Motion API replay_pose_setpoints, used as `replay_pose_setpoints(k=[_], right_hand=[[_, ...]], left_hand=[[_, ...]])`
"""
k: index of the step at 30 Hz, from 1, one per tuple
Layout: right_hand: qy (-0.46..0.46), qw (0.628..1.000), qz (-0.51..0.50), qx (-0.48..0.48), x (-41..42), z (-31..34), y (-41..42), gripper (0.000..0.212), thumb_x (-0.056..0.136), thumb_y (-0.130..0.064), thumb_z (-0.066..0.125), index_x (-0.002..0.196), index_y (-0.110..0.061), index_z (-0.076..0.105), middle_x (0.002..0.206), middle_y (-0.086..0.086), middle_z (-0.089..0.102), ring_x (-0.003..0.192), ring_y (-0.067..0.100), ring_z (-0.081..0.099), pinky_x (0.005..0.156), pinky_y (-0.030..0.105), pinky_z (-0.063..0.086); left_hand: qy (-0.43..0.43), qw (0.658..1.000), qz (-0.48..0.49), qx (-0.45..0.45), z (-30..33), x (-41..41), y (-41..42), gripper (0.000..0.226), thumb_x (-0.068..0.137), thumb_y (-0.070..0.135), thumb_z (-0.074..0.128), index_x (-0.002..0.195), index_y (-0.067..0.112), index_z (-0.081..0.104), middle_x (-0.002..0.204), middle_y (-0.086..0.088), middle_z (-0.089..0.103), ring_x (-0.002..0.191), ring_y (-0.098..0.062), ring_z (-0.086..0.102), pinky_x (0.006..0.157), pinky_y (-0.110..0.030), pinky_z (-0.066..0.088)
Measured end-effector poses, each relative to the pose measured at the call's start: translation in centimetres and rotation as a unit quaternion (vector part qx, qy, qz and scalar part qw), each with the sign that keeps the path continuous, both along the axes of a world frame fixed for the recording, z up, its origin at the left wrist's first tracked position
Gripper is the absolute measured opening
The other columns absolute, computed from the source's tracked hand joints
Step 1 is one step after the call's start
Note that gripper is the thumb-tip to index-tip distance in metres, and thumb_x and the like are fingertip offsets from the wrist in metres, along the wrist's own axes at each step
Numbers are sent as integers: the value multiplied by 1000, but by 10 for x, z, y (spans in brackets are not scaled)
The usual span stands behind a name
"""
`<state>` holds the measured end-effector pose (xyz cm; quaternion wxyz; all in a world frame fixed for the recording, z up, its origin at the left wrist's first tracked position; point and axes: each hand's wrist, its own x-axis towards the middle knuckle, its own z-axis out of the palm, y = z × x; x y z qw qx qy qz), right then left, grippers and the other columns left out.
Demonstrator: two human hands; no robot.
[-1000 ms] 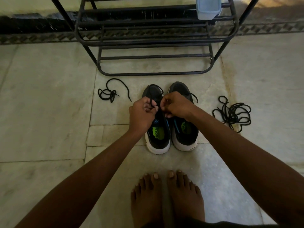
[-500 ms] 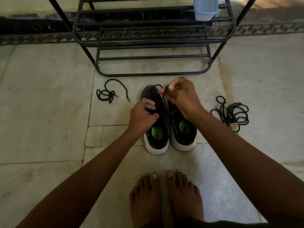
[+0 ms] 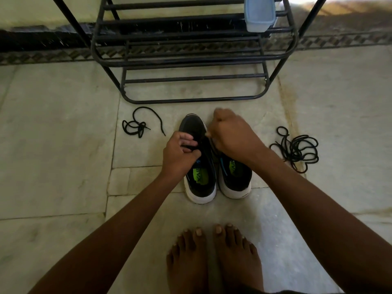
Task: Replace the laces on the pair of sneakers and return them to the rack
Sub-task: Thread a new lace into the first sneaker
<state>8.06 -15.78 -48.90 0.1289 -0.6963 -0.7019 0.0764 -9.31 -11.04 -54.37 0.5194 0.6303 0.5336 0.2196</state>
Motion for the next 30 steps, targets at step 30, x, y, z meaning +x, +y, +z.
replay_pose_setpoints(k=[30], right_hand=[[105,978,-39,-177,12,27,-2,17,88,-38,73,91,-23,78,88,1,66,82,21,64,78,43,59]], left_hand=[[27,999,-33,20,3,0,-7,37,87,7,75,117,24,61,99,1,62,91,-16,64,73,-18,52]])
